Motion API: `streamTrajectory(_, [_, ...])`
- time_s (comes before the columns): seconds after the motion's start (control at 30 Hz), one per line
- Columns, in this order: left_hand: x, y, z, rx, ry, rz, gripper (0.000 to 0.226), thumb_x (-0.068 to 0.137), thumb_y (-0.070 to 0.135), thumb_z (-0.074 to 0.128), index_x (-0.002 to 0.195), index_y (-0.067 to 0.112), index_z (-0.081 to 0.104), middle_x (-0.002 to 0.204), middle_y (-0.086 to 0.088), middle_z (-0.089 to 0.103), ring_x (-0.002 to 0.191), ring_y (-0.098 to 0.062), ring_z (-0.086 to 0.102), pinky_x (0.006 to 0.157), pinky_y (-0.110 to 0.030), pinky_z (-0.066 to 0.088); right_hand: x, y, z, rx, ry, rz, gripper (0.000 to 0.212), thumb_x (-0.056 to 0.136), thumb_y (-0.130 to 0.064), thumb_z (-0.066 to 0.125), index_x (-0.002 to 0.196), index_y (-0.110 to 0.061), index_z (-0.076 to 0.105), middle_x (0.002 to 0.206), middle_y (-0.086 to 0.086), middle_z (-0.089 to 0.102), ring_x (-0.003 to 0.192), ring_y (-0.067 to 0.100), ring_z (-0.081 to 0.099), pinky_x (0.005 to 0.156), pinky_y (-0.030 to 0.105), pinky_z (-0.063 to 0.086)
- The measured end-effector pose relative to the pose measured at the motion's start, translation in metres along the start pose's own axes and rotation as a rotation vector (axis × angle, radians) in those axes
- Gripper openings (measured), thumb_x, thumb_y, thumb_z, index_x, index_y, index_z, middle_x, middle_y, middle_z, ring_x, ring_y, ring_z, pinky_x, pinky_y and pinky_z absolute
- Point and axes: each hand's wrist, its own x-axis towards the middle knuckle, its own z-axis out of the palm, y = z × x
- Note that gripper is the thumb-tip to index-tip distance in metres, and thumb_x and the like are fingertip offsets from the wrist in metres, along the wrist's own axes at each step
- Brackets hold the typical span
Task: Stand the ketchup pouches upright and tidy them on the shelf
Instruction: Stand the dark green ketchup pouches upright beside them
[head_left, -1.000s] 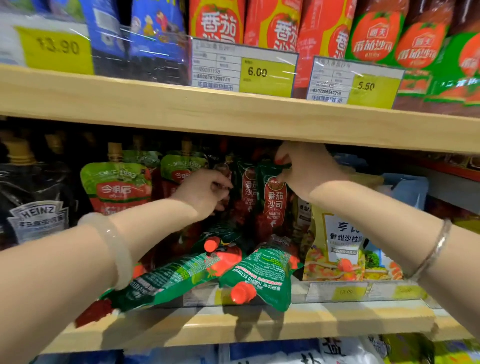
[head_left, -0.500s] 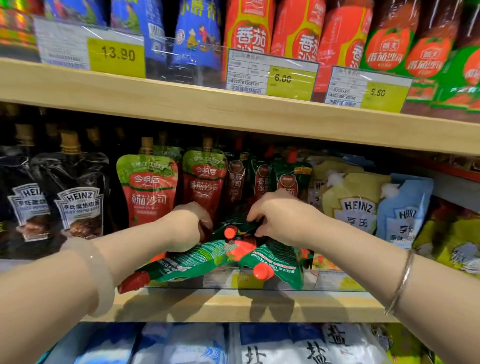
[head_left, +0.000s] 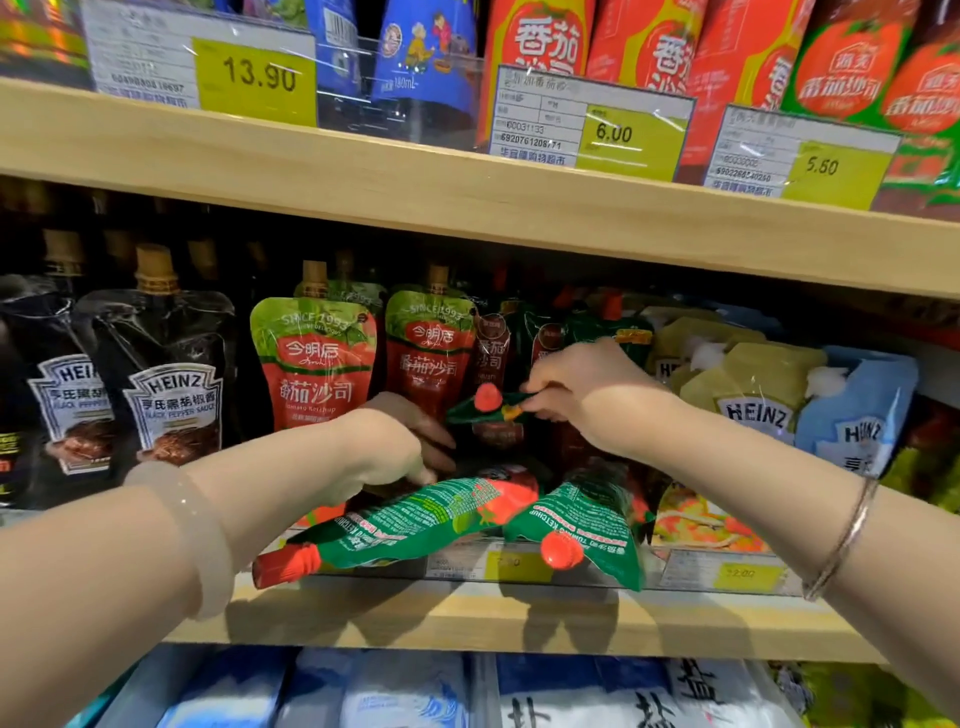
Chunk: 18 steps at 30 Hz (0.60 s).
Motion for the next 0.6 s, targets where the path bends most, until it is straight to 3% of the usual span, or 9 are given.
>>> streamTrajectory(0.07, [0.001,0.01,0.002,-0.037,0.093,0.042,0.036,0.08,-0.003,0.062,0.116,0.002,0.063,0.113,-0.015,0.07,0.099,-0.023,0.067,0.06,-0.009,0.051,-0.001,0.003,-0.004,0.129,0.058,0.052,0.026,0.092,-0.015,0.052,0.108,0.002,0.064,0.11,0.017,0.069,0.102,0.026,0.066,0.071,0.011,0.04])
streamTrajectory(0.13, [0.004,0.019,0.002,-0.058,0.193,0.068,0.037,0.081,0.006,0.065,0.118,0.002,0.061,0.113,-0.015,0.069,0.099,-0.029,0.069,0.058,-0.013,0.054,0.0,0.007,-0.007,0.322,0.079,0.102,0.019,0.091,-0.011,0.053,0.099,0.002,0.065,0.104,0.022,0.071,0.094,0.028,0.07,0.079,0.025,0.056])
streamTrajectory(0.23, [0.01,0.028,-0.001,-0.119,0.294,0.158,0.04,0.084,0.01,0.062,0.122,-0.002,0.057,0.116,-0.022,0.067,0.095,-0.034,0.069,0.08,-0.035,0.058,0.003,0.016,-0.013,0.508,0.107,0.119,0.015,0.09,-0.01,0.056,0.075,-0.013,0.06,0.096,0.025,0.072,0.081,0.029,0.074,0.066,0.022,0.06])
streamTrajectory(0.3, [0.01,0.037,-0.001,-0.158,0.321,0.21,0.04,0.088,0.007,0.056,0.127,-0.002,0.052,0.12,-0.023,0.064,0.101,-0.033,0.067,0.079,-0.028,0.053,0.006,0.023,-0.016,0.567,0.106,0.14,0.02,0.089,-0.008,0.057,0.071,-0.015,0.057,0.092,0.023,0.07,0.076,0.028,0.074,0.061,0.019,0.059])
streamTrajectory(0.4, [0.012,0.051,0.002,-0.186,0.315,0.276,0.039,0.092,0.007,0.048,0.13,-0.001,0.047,0.122,-0.025,0.062,0.106,-0.032,0.063,0.067,-0.016,0.047,0.009,0.029,-0.02,0.627,0.096,0.177,0.009,0.089,-0.006,0.056,0.094,-0.001,0.061,0.098,0.025,0.068,0.079,0.032,0.073,0.059,0.019,0.059])
streamTrajectory(0.5, [0.017,0.058,0.004,-0.187,0.306,0.276,0.038,0.095,0.007,0.042,0.131,-0.004,0.044,0.122,-0.032,0.058,0.11,-0.04,0.059,0.062,-0.012,0.041,0.012,0.033,-0.021,0.687,0.073,0.207,0.033,0.091,-0.006,0.054,0.121,0.008,0.053,0.112,0.029,0.064,0.07,0.017,0.073,0.055,0.017,0.058])
streamTrajectory(0.53, [0.02,0.059,0.004,-0.194,0.305,0.26,0.038,0.096,0.005,0.04,0.132,-0.004,0.043,0.125,-0.032,0.057,0.112,-0.041,0.058,0.065,-0.012,0.041,0.015,0.034,-0.021,0.68,0.064,0.215,0.035,0.092,-0.006,0.052,0.124,0.007,0.051,0.117,0.029,0.063,0.07,0.013,0.072,0.055,0.017,0.058])
streamTrajectory(0.6, [0.028,0.061,0.004,-0.236,0.292,0.239,0.039,0.096,0.001,0.037,0.135,-0.003,0.039,0.132,-0.028,0.052,0.116,-0.042,0.055,0.079,-0.018,0.042,0.02,0.032,-0.022,0.613,0.064,0.236,0.036,0.094,-0.005,0.048,0.129,0.005,0.048,0.125,0.025,0.06,0.079,0.02,0.075,0.063,0.023,0.06])
